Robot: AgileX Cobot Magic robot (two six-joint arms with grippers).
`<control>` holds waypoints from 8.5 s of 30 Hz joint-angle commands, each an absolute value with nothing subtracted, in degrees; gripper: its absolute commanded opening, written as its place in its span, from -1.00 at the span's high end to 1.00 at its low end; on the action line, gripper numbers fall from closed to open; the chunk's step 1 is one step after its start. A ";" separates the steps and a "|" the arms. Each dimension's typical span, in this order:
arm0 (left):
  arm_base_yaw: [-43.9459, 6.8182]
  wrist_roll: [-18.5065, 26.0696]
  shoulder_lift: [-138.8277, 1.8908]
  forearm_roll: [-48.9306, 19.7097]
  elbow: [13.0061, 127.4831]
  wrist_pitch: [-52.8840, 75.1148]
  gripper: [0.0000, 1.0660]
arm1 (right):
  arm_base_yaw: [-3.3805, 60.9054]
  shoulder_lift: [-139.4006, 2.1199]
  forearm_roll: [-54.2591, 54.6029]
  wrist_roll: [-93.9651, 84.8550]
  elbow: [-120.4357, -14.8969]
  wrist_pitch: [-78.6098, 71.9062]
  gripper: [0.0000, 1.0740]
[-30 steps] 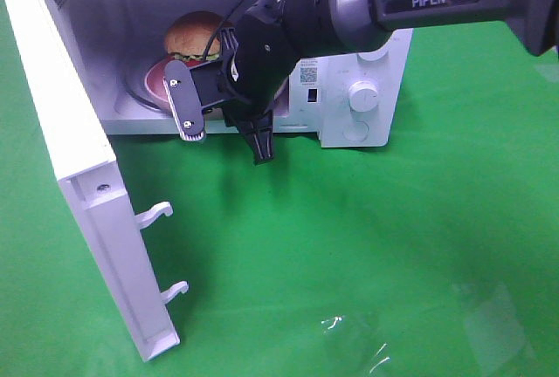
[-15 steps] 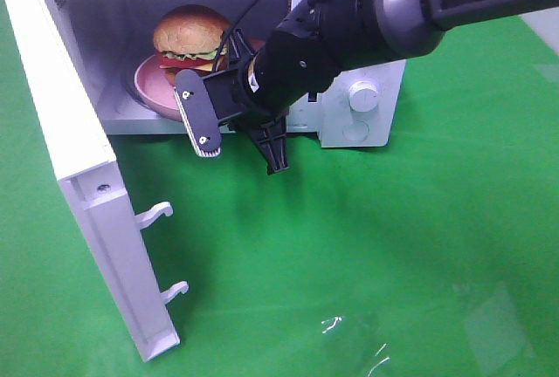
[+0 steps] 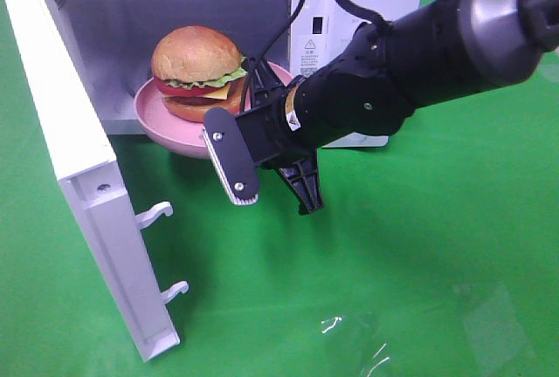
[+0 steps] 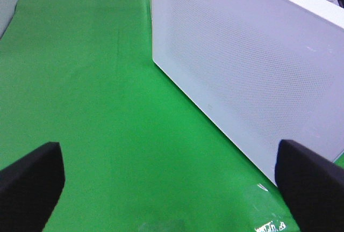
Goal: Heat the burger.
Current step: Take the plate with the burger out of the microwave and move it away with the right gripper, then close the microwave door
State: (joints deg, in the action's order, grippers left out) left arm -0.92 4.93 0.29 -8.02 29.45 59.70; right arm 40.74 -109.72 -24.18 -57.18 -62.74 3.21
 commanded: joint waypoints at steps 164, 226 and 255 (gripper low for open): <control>-0.86 4.70 1.09 -7.73 29.22 59.30 -0.88 | 39.94 -81.82 -48.70 47.21 -38.85 66.46 0.96; -0.86 4.70 1.09 -7.73 29.22 59.30 -0.88 | 33.29 -89.55 -31.86 38.73 -43.09 43.66 0.12; -0.86 4.70 1.09 -7.73 29.22 59.30 -0.88 | 33.29 -50.36 -12.72 14.50 -43.09 57.18 -0.48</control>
State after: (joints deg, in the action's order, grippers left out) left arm -0.92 4.93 0.29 -7.85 29.45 59.70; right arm 33.40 -52.65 -13.12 15.07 -42.86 55.75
